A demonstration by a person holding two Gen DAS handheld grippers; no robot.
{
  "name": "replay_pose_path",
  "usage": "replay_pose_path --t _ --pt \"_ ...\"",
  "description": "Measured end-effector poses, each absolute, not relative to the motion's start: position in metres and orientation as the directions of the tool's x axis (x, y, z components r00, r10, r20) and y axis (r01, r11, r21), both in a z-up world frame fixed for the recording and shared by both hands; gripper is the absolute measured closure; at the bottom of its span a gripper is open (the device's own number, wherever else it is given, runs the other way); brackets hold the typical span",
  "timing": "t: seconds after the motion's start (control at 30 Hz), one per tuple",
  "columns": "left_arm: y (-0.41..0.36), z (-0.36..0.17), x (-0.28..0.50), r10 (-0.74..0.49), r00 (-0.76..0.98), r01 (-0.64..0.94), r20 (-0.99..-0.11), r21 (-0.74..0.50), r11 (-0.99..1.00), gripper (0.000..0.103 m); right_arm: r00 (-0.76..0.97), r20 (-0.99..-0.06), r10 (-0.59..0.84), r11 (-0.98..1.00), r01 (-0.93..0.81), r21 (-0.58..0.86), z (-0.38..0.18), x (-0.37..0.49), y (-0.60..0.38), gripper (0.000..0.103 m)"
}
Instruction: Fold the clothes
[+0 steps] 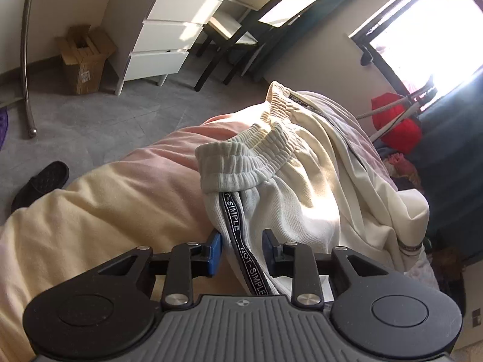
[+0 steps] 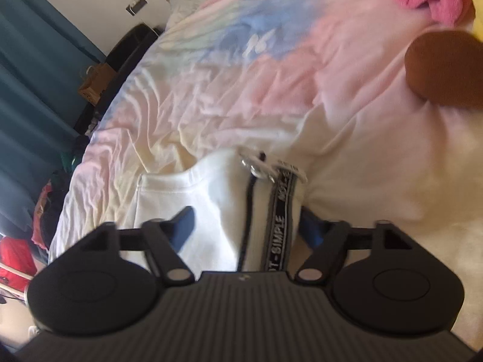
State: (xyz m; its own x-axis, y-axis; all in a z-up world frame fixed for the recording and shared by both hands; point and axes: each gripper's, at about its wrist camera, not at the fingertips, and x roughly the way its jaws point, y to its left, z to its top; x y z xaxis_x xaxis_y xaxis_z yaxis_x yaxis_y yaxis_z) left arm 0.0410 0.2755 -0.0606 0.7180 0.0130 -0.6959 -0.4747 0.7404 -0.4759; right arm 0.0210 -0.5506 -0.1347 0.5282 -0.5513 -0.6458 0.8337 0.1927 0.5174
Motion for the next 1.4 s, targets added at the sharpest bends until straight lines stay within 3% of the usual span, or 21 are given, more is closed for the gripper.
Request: replay_pose_path --t 0.1,0.17,0.27,0.4,0.6,0.93,1.27,1.4 --pt "0.252 -0.039 0.034 0.13 0.736 -0.433 -0.664 -0.315 0.844 0.015 0.526 -0.557 -0.643 0.292 0.841 0.456 -0.108 0.024 -0.537 0.013" --pt "0.234 -0.026 0.028 0.163 0.768 -0.383 -0.62 -0.24 0.892 0.009 0.569 -0.463 -0.68 0.413 0.819 0.399 -0.085 0.029 -0.52 0.013" --pt "0.201 -0.013 0.026 0.152 0.796 -0.306 -0.586 -0.173 0.936 0.001 0.708 -0.352 -0.613 0.583 0.705 0.403 -0.061 0.033 -0.497 0.013" --pt "0.145 -0.004 0.035 0.097 0.833 -0.199 -0.544 -0.132 0.971 0.0 0.843 -0.286 -0.456 0.731 0.538 0.42 -0.043 0.037 -0.464 0.013" --pt "0.05 -0.01 0.066 -0.039 0.853 -0.029 -0.52 -0.122 0.992 0.0 0.922 -0.292 -0.254 0.843 0.359 0.401 -0.035 0.046 -0.412 0.013" --pt "-0.121 -0.039 0.217 -0.149 0.856 0.187 -0.496 0.028 0.982 0.0 0.927 -0.294 -0.233 0.877 0.331 0.348 -0.047 0.073 -0.379 0.013" --pt "-0.235 -0.103 0.403 0.024 0.84 0.113 -0.542 0.217 0.97 0.001 0.888 -0.357 -0.289 0.822 0.422 0.383 -0.09 0.122 -0.395 0.013" --pt "-0.241 -0.127 0.454 0.108 0.817 0.029 -0.567 0.227 0.973 0.011 0.889 -0.357 -0.286 0.82 0.42 0.389 -0.105 0.141 -0.4 0.013"
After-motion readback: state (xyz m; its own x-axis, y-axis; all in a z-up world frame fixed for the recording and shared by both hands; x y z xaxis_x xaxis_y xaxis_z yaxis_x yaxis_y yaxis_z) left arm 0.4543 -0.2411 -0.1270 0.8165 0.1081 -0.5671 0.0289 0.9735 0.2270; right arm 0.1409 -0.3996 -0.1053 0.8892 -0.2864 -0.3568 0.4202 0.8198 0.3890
